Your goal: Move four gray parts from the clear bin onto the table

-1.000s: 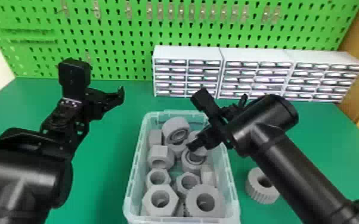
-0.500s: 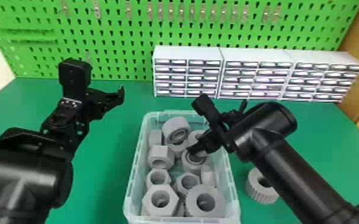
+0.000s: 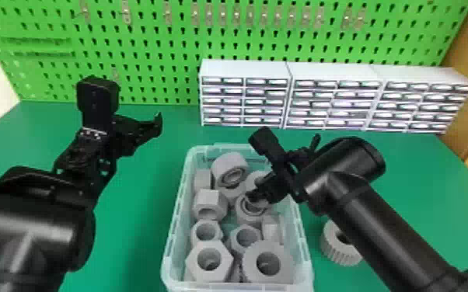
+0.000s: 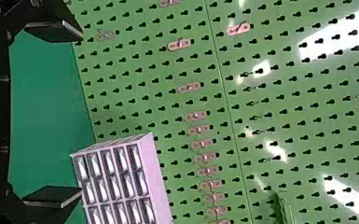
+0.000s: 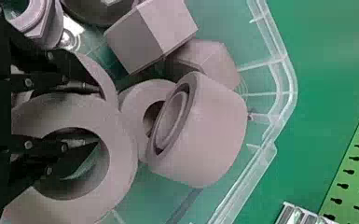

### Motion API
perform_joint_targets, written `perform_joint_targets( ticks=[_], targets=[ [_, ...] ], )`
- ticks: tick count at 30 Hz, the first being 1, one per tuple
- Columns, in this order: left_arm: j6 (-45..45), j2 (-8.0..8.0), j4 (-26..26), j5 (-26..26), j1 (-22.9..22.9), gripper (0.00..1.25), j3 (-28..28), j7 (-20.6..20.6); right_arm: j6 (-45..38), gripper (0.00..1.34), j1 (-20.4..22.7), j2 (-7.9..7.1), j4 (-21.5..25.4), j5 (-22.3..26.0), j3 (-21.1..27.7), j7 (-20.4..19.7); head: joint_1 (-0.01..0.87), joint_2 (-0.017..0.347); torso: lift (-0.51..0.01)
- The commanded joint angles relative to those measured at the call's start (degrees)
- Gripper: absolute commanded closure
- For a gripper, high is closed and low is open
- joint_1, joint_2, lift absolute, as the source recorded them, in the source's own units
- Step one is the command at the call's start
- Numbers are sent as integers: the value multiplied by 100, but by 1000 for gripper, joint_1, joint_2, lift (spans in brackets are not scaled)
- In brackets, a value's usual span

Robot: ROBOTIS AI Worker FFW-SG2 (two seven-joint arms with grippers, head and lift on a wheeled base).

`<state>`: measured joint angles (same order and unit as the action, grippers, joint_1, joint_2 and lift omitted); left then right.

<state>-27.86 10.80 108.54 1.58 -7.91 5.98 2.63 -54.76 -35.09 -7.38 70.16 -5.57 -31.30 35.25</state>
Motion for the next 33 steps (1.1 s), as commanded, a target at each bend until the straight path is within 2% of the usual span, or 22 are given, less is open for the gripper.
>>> perform_joint_targets(
  ticks=[1,6,15,27,33],
  targets=[
    [0,1,0,0,9,121,-9,0,115,1187,55,-9,95,-84,-8,-1,686,26,-50],
    [0,1,0,-9,9,121,0,0,115,1188,64,-9,174,-295,-113,-1,686,26,-50],
    [0,1,0,-9,9,122,-18,27,-26,1187,46,-18,244,-286,-105,-1,686,26,-50],
    [0,1,0,-9,35,121,-27,27,-281,1187,46,-53,1105,-488,-25,-1,686,26,-50],
    [0,1,0,-9,35,121,-35,27,-492,1187,72,-53,1606,-620,168,-1,686,26,-50]
  ],
)
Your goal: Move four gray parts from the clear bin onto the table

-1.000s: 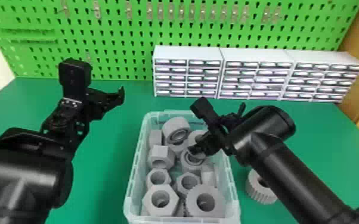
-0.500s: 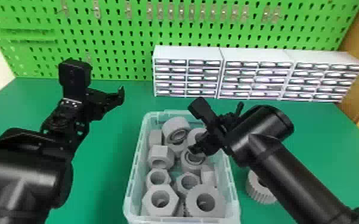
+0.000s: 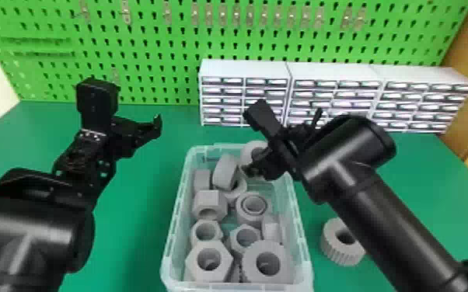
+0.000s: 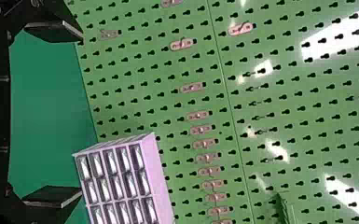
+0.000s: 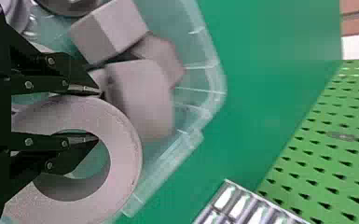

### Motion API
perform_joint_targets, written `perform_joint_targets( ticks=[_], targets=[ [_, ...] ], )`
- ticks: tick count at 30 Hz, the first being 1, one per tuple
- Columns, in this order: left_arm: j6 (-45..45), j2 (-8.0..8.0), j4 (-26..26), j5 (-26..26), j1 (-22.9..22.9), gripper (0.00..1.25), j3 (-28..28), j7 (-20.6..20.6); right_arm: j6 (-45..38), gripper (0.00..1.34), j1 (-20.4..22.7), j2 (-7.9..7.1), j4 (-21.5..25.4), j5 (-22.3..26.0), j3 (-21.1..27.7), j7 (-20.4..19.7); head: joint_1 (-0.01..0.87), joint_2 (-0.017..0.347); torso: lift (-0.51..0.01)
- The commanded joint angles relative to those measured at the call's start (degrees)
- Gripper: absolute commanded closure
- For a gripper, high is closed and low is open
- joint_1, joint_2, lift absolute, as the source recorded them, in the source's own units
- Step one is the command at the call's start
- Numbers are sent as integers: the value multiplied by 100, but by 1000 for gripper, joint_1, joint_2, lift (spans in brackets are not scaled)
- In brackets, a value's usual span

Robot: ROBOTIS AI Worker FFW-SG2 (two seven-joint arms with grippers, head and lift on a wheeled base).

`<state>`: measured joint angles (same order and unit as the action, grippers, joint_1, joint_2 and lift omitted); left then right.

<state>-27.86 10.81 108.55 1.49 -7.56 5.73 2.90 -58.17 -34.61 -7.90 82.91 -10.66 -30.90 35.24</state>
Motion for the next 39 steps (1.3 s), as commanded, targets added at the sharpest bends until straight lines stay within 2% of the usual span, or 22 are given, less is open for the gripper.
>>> perform_joint_targets(
  ticks=[1,5,12,18,33,39],
  targets=[
    [0,0,8,0,8,121,-10,0,-195,1187,42,-10,436,-208,163,0,686,26,-50],
    [0,0,8,0,8,122,-10,0,-327,1187,121,-37,682,-665,259,0,686,26,-50],
    [0,0,8,0,17,122,-28,9,-511,1187,350,-107,876,-1008,646,0,686,26,-50],
    [0,0,8,0,17,122,-37,18,-678,1187,570,-177,1060,-1518,919,0,686,26,-50],
    [-9,0,8,0,17,124,-19,44,-871,1187,1167,-256,1139,-1817,1806,9,686,26,-50],
    [-9,0,8,0,0,124,-19,44,-863,1187,1422,-283,955,-1817,2123,9,686,26,-50]
  ],
)
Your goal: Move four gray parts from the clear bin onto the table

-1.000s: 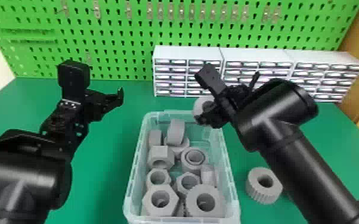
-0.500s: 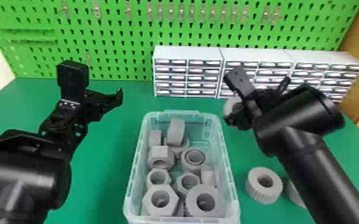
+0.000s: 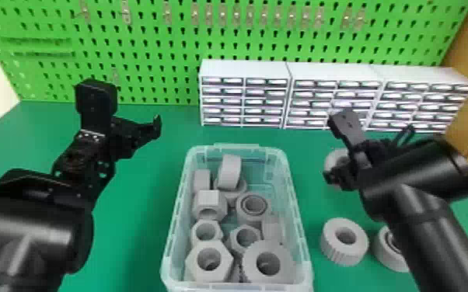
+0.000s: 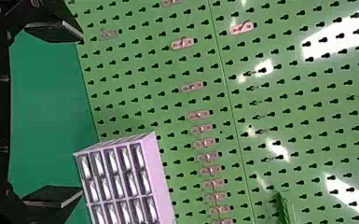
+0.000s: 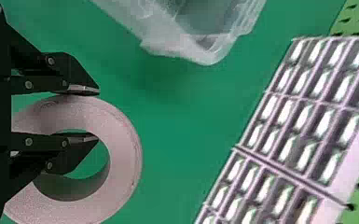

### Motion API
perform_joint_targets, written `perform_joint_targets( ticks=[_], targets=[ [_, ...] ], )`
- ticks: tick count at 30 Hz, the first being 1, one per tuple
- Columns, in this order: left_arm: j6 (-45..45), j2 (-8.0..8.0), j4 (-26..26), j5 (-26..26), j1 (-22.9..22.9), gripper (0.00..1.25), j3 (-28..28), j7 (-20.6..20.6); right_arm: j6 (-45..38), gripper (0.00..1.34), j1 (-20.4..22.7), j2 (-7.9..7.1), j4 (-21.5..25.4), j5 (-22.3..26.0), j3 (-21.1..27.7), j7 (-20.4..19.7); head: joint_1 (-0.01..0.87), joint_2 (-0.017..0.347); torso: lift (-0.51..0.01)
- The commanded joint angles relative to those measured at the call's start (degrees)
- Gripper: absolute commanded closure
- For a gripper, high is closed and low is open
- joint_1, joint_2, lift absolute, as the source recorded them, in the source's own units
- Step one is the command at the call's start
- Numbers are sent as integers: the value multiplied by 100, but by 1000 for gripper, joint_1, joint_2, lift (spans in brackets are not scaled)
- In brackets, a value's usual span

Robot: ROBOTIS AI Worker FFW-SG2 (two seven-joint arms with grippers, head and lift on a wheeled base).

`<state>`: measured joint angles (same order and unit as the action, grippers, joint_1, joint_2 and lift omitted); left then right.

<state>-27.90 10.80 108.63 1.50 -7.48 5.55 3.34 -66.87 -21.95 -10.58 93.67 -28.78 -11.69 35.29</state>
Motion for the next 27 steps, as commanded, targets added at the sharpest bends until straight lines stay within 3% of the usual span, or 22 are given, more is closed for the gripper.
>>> perform_joint_targets(
  ticks=[1,13,27],
  targets=[
    [4,-7,0,0,-7,124,-1,0,33,1187,200,-6,-165,-13,290,-5,686,26,-50],
    [4,-7,0,8,-7,124,8,0,420,1187,253,-14,-833,189,809,4,686,26,-50],
    [4,-7,0,0,-7,124,16,0,508,1184,130,-23,-1334,215,773,4,686,26,-50]
  ],
)
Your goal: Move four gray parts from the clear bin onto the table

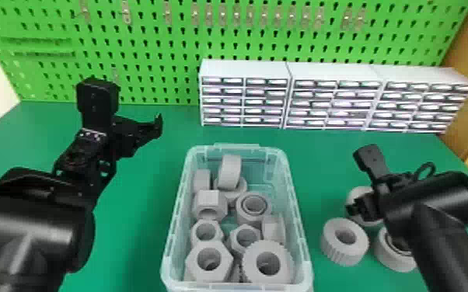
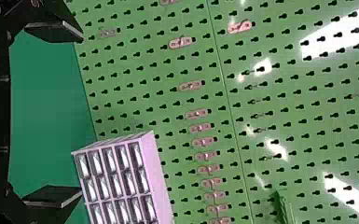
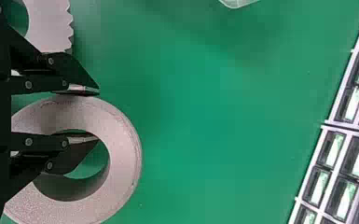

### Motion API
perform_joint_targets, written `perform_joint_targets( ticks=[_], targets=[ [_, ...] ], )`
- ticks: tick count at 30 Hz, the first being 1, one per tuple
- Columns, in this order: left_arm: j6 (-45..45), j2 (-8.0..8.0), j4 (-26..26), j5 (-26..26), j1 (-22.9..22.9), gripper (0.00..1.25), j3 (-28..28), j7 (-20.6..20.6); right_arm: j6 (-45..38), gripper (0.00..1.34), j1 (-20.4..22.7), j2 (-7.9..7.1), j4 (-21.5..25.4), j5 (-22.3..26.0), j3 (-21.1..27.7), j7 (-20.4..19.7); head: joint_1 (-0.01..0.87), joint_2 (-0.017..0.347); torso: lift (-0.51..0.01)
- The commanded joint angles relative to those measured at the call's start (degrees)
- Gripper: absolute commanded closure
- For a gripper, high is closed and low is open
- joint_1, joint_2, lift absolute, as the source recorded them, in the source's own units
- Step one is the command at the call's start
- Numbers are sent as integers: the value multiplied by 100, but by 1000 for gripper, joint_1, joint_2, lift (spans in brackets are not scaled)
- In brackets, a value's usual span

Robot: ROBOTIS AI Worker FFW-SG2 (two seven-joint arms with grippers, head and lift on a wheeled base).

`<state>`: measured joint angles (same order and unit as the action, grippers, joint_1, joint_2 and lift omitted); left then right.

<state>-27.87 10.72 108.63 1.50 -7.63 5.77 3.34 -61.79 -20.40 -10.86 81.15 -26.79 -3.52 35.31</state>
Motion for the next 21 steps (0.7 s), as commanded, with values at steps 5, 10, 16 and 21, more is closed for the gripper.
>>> perform_joint_targets(
  ticks=[5,10,16,21],
  targets=[
    [1,0,0,0,7,124,-14,0,1,1157,-70,14,-196,51,-132,2,686,26,-50],
    [1,0,0,9,-1,124,-6,0,9,1148,-78,14,-214,86,-140,-7,686,26,-50],
    [1,0,0,0,7,124,-6,0,1,1113,-87,-3,-223,78,-114,2,686,26,-50],
    [1,0,0,0,-1,124,3,0,1,889,-87,-12,-249,86,-88,2,686,26,-50]
  ],
)
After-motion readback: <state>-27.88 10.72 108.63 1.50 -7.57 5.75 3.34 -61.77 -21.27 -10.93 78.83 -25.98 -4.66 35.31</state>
